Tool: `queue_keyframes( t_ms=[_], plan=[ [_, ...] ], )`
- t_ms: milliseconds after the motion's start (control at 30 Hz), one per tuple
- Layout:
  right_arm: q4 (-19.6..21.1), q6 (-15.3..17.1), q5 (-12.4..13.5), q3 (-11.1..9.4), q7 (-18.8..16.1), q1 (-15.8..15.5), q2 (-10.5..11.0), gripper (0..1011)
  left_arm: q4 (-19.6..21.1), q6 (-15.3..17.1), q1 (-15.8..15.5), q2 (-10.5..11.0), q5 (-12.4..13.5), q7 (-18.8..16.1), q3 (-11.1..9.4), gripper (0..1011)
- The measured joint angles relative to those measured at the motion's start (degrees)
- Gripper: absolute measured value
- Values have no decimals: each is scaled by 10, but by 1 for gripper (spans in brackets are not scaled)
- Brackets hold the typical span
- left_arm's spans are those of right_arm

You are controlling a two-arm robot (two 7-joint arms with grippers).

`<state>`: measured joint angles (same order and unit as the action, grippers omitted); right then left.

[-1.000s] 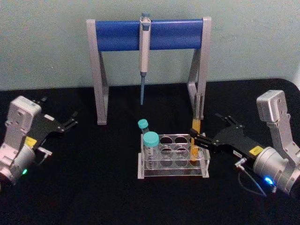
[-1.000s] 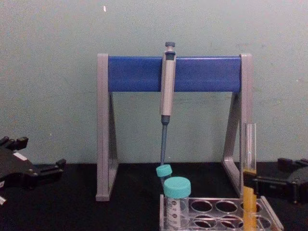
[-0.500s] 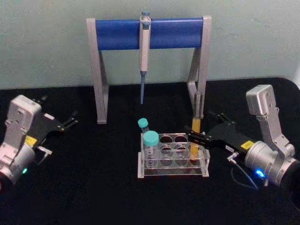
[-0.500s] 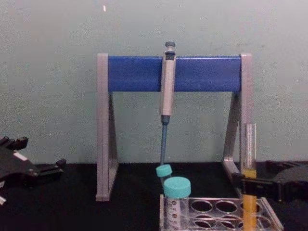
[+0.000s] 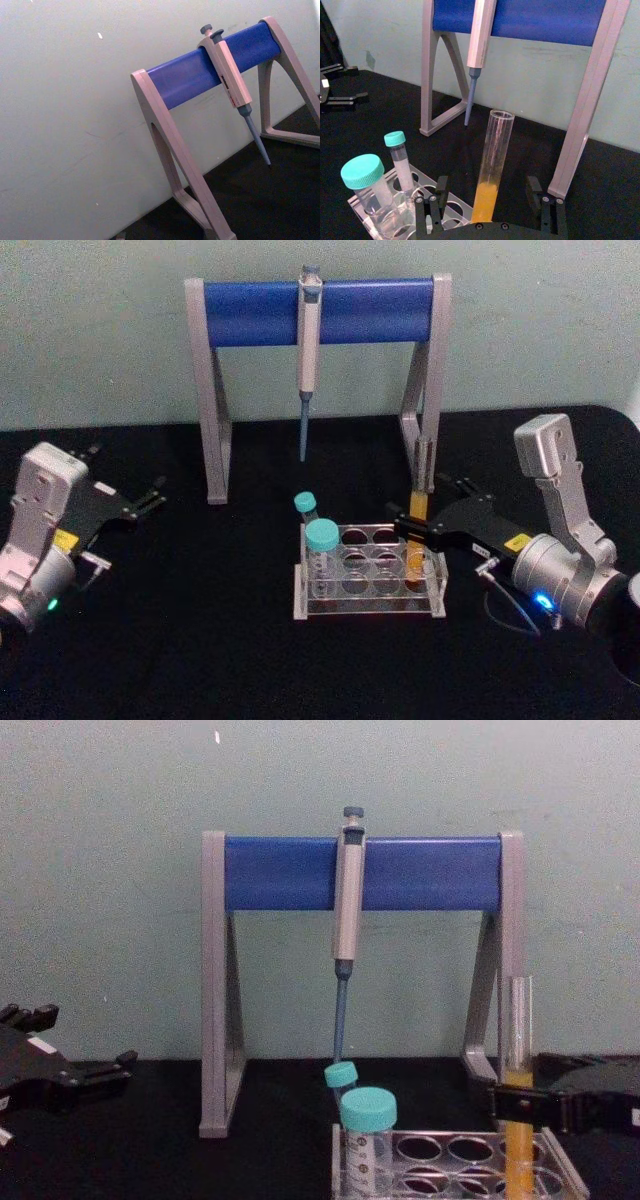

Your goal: Pick up the test tube from the test tube rack, shake it, then place it back into the test tube rack.

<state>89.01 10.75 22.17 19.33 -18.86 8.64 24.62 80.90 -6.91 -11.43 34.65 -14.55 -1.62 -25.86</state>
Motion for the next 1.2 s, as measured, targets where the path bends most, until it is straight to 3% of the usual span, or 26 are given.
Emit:
queue_keyframes(
  t_ms=[833,1000,1033,1200],
  plan=[
    [-3,2,1,-3,-4,2,-4,1000,0,0,0,0,0,0,0,1001],
    [-3,2,1,-3,-4,2,-4,944,0,0,0,0,0,0,0,1001],
    [-3,2,1,-3,-4,2,-3,883,0,0,0,0,0,0,0,1001],
    [-3,2,1,-3,-4,2,-3,785,0,0,0,0,0,0,0,1001]
  ],
)
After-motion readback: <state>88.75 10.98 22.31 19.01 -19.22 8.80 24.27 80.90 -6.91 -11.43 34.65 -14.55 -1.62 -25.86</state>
